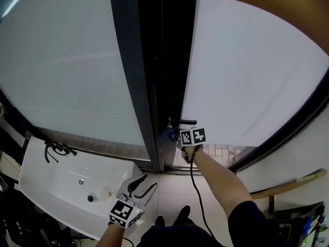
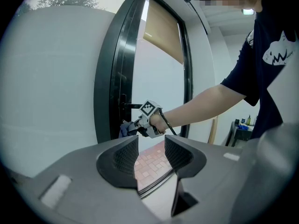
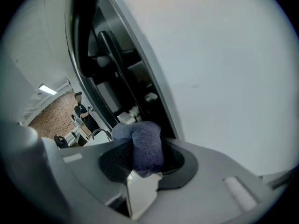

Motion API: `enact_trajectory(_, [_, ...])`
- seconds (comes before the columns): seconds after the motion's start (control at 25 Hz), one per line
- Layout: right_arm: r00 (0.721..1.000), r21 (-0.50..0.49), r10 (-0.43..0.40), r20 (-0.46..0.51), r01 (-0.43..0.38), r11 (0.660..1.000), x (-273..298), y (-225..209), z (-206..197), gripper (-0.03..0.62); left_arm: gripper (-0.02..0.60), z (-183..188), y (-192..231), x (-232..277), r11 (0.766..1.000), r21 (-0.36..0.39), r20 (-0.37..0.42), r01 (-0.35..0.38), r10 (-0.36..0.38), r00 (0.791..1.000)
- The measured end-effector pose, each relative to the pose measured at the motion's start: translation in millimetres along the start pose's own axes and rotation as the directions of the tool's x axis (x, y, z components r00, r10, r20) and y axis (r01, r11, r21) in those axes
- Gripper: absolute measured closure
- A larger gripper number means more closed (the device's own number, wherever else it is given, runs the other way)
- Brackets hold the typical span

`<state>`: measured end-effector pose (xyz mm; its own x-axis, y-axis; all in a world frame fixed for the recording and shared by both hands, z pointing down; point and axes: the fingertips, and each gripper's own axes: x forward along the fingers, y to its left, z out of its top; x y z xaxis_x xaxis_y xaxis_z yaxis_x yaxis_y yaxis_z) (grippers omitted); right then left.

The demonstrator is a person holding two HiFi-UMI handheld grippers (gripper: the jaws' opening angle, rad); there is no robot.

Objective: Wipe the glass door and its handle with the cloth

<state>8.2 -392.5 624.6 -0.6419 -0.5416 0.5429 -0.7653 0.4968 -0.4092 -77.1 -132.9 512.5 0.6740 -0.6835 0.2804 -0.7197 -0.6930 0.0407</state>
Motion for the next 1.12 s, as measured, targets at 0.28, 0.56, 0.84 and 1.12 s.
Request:
enact_trajectory(0.28, [0.997, -0.021, -0.063, 0.052, 0.065, 0.998, -26, -24, 13, 0.482, 0.411, 1, -5, 5, 1.000, 0.014, 0.003, 0.023, -0.023, 1.000])
enact_trajectory(0.56, [0.985, 0.022, -0.124, 0.124, 0.122, 0.992, -51, -43, 28, 0.484, 0.411, 4, -10, 9, 0.999, 0.020, -0.001, 0.050, -0.050, 0.999])
enact_trajectory(0.84, [0.977, 0.032, -0.145, 0.158, 0.141, 0.989, -81, -56, 27, 0.484, 0.411, 9, -20, 11, 0.997, 0.032, 0.004, 0.072, -0.072, 0.997])
enact_trajectory(1.12, [0.988, -0.084, -0.097, 0.120, 0.107, 0.991, -105, -39, -7, 0.482, 0.411, 11, -28, 7, 0.995, 0.051, 0.007, 0.089, -0.089, 0.996])
